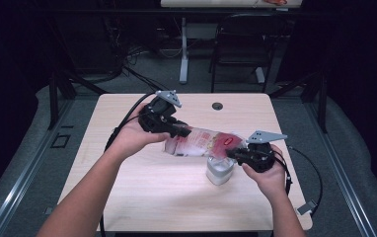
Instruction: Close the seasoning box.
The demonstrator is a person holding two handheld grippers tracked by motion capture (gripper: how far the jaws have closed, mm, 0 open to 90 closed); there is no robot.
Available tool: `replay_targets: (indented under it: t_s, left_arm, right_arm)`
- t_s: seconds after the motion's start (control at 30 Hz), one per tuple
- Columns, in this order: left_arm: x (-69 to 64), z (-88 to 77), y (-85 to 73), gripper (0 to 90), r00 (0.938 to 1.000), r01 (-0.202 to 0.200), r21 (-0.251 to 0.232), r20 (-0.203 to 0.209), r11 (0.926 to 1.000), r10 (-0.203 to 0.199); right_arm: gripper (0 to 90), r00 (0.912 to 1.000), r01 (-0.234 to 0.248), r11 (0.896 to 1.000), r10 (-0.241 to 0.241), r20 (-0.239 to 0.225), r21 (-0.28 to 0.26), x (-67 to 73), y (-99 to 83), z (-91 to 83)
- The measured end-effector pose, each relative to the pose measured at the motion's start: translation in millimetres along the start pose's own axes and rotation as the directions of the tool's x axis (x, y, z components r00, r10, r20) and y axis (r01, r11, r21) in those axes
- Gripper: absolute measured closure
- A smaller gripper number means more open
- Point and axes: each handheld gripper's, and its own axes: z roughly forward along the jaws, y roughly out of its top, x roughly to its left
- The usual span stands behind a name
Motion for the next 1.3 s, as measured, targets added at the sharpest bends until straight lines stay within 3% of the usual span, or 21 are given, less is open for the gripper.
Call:
replay_targets:
  t_s: [0.5,0.8,1.0,1.17,1.2,1.23,1.3]
  left_arm:
    - [4.1,3.4,-18.5,73.8,0.9994,0.031,-0.019,0.015,0.9993,-0.031]
    - [6.2,3.2,-28.5,73.7,0.9984,0.049,-0.037,0.029,0.9981,-0.048]
    - [8.0,4.9,-34.6,73.4,0.998,0.055,-0.043,0.034,0.9976,-0.053]
    - [10.7,7.0,-41.3,72.8,0.9971,0.065,-0.048,0.042,0.9967,-0.063]
    - [10.5,6.8,-42.2,72.7,0.9977,0.065,-0.037,0.019,0.9972,-0.065]
    - [11.8,8.0,-44.1,72.4,0.9968,0.069,-0.049,0.043,0.9964,-0.067]
    - [12.4,9.0,-46.8,72.1,0.9966,0.072,-0.046,0.044,0.9963,-0.07]
  right_arm:
    - [79.1,0.9992,-0.017,1.0,0.016,-0.036,-0.024,-1.5,-2.1,3.5]
    - [77.7,0.9943,-0.057,0.997,0.051,-0.094,-0.059,-5.9,-5.3,4.9]
    - [74.4,0.986,-0.092,0.993,0.081,-0.146,-0.071,-9.5,-7.9,8.1]
    - [74.6,0.9858,-0.089,0.993,0.077,-0.149,-0.072,-8.3,-7.8,9.5]
    - [74.7,0.9859,-0.085,0.994,0.074,-0.15,-0.07,-8.7,-7.7,9.4]
    - [74.8,0.9851,-0.092,0.993,0.08,-0.152,-0.077,-8.3,-8.0,10.2]
    - [74.7,0.9847,-0.093,0.993,0.08,-0.155,-0.075,-8.7,-8.3,10.6]
